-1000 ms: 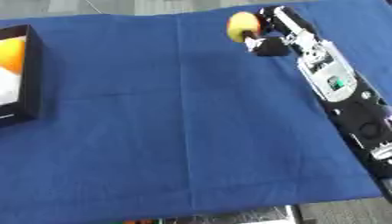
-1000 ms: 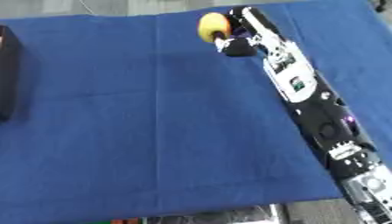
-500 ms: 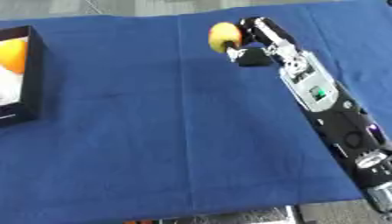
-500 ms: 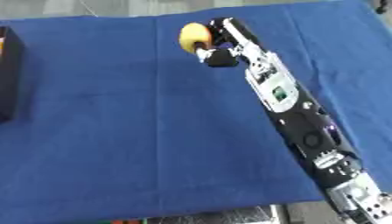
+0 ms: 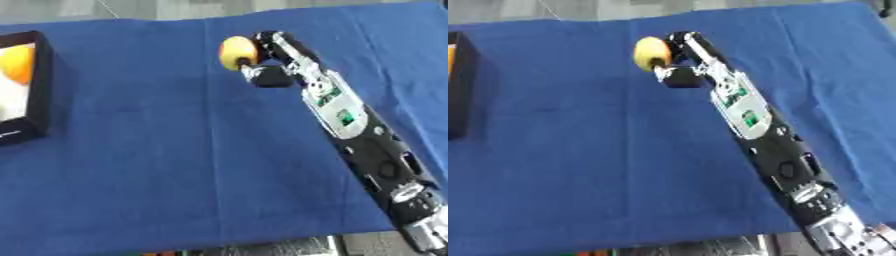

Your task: Pick up the objects with one hand, pass them to the other hand, and then place them into the box on the other side of the table.

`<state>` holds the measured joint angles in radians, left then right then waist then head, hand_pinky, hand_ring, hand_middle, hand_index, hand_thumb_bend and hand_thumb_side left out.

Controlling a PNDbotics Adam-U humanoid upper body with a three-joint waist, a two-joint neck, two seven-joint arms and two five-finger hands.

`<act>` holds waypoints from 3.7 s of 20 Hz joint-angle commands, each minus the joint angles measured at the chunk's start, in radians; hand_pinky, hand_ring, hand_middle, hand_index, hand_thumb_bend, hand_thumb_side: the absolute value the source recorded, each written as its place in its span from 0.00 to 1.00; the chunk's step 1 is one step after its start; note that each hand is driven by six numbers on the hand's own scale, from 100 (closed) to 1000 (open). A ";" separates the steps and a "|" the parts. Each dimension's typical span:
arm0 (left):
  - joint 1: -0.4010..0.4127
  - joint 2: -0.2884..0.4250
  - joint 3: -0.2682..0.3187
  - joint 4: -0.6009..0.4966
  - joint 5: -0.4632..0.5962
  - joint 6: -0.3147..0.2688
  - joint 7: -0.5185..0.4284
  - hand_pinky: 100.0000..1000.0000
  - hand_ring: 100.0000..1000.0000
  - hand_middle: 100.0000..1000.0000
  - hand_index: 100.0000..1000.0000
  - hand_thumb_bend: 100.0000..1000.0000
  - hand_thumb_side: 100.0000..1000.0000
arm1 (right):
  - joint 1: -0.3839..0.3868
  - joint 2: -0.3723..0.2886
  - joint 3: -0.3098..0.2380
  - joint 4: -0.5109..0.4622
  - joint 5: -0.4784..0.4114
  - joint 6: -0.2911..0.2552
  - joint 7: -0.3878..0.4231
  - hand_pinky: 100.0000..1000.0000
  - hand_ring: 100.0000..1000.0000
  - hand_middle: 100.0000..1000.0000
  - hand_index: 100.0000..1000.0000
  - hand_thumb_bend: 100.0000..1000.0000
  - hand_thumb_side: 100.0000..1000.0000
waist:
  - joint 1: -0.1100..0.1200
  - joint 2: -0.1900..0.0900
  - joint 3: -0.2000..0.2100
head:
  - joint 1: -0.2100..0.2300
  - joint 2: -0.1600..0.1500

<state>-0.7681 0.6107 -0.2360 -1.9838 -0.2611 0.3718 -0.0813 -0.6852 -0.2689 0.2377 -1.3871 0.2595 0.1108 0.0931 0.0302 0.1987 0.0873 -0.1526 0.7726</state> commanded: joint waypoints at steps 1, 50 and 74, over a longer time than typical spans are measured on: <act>-0.035 -0.019 -0.029 -0.016 -0.033 -0.003 -0.052 0.69 0.76 0.73 0.67 0.46 0.50 | -0.009 0.006 0.005 -0.026 0.003 -0.005 -0.001 0.68 0.61 0.37 0.39 0.00 0.00 | 0.001 -0.029 0.002 | 0.006 -0.003; -0.162 -0.267 -0.247 0.277 -0.455 -0.034 -0.522 0.72 0.77 0.74 0.74 0.49 0.52 | 0.058 0.031 0.057 -0.024 -0.012 -0.158 -0.038 0.67 0.59 0.37 0.38 0.00 0.00 | 0.045 -0.041 0.040 | -0.006 -0.003; -0.220 -0.331 -0.284 0.511 -0.478 -0.018 -0.473 0.75 0.77 0.76 0.79 0.54 0.36 | 0.069 0.052 0.074 -0.020 -0.024 -0.215 -0.043 0.66 0.59 0.36 0.37 0.00 0.00 | 0.047 -0.040 0.030 | 0.012 -0.003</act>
<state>-0.9606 0.2755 -0.5221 -1.4705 -0.7449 0.3496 -0.5654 -0.5984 -0.2179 0.3103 -1.3876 0.2422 -0.0962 0.0499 0.0793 0.1836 0.1176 -0.1433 0.7726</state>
